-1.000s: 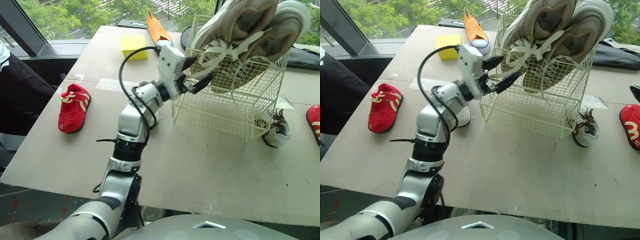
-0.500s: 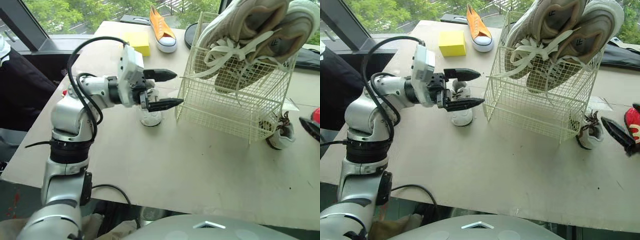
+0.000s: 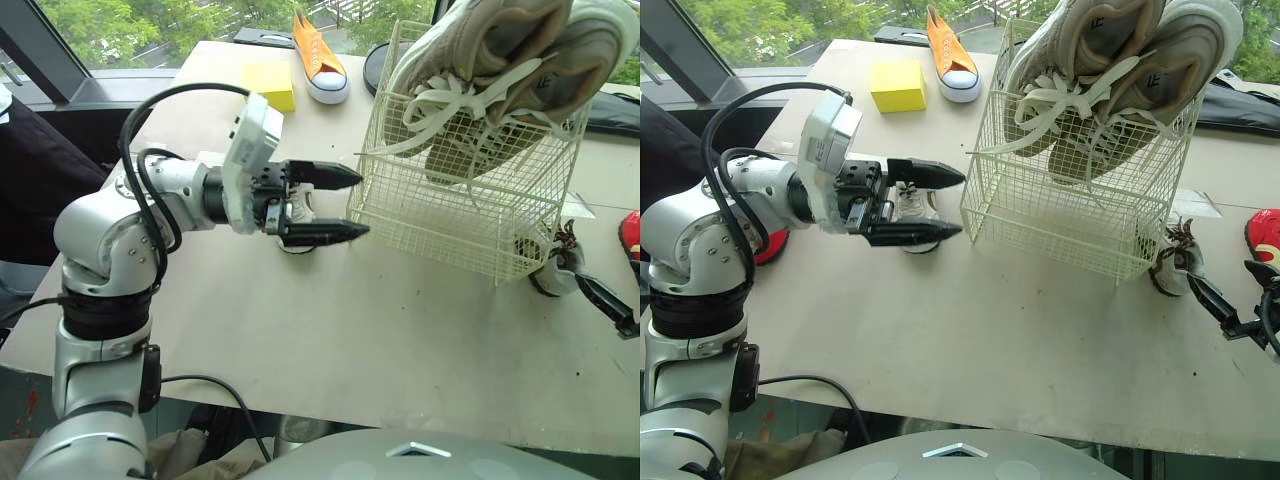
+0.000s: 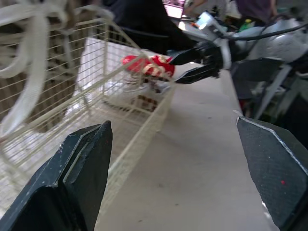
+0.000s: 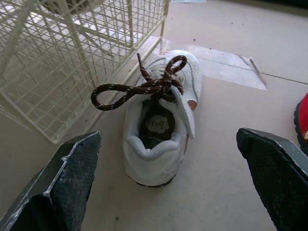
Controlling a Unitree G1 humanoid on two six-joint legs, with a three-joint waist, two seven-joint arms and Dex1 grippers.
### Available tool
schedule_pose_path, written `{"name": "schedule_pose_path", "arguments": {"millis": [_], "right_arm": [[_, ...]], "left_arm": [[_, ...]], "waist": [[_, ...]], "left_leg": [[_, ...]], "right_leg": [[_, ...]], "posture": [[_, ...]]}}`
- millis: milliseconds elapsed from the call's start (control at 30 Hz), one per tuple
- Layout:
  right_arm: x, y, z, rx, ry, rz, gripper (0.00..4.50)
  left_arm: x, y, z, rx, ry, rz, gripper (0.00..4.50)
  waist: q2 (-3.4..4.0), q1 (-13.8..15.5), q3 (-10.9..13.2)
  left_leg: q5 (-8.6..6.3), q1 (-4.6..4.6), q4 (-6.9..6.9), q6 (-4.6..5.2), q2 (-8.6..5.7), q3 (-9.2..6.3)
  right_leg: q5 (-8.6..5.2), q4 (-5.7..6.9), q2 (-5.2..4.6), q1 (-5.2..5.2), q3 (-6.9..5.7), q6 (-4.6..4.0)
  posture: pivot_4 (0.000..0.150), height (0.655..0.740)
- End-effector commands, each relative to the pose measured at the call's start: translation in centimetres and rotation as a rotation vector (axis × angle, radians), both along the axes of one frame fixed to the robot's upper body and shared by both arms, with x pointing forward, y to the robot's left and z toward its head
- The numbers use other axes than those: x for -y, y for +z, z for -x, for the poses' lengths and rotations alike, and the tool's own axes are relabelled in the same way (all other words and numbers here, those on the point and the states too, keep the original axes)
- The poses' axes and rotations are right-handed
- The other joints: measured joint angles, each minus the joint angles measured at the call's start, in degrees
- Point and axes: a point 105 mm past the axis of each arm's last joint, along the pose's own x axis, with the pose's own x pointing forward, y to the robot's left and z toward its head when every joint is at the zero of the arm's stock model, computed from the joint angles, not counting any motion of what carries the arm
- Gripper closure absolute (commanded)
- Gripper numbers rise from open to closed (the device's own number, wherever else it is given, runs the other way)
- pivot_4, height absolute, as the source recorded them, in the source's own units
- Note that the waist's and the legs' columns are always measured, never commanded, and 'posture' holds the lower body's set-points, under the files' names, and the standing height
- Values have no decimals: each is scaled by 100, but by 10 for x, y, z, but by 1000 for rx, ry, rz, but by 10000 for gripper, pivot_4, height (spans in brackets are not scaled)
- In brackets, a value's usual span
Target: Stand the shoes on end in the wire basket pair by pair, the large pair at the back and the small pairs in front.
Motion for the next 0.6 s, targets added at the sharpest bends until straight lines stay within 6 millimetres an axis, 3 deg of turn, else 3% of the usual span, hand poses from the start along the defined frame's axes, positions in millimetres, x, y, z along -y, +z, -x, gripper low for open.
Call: {"name": "schedule_pose_path", "arguments": {"millis": [33, 133, 233, 300, 600], "right_arm": [[8, 7, 3, 22, -29, 37, 0], [6, 9, 5, 20, -9, 16, 0], [-15, 7, 11, -19, 115, -46, 0], [-19, 4, 12, -38, 133, -52, 0], [-21, -16, -18, -59, 108, -54, 0]], "left_arm": [[-6, 30, -21, 208, 115, 38, 504], [-10, 34, -31, 252, 128, 19, 504], [-8, 28, -19, 193, 28, -10, 504], [-5, 23, -8, 154, -37, -19, 504], [-3, 9, 17, 56, -180, -100, 504]], "waist": [[-4, 24, 4], [-4, 24, 3], [-4, -9, 4], [-6, -32, 5], [-22, -55, 29]], "left_leg": [[0, 0, 0, 0, -2, 0], [-8, 7, 0, 16, -4, -1], [-10, 11, 0, 20, -2, 0], [-8, 8, 0, 16, 4, -1], [-5, 6, 0, 9, 4, 0]], "right_leg": [[-1, 0, 2, 0, 1, 2], [-9, 3, 17, 3, 3, 16], [-7, 6, 35, 4, 9, 12], [-3, 5, 21, 2, 10, 4], [-10, 1, 12, -1, 9, 16]], "posture": [[1500, 7400], [1500, 7400], [1500, 7400], [1500, 7400], [1500, 7400]]}}
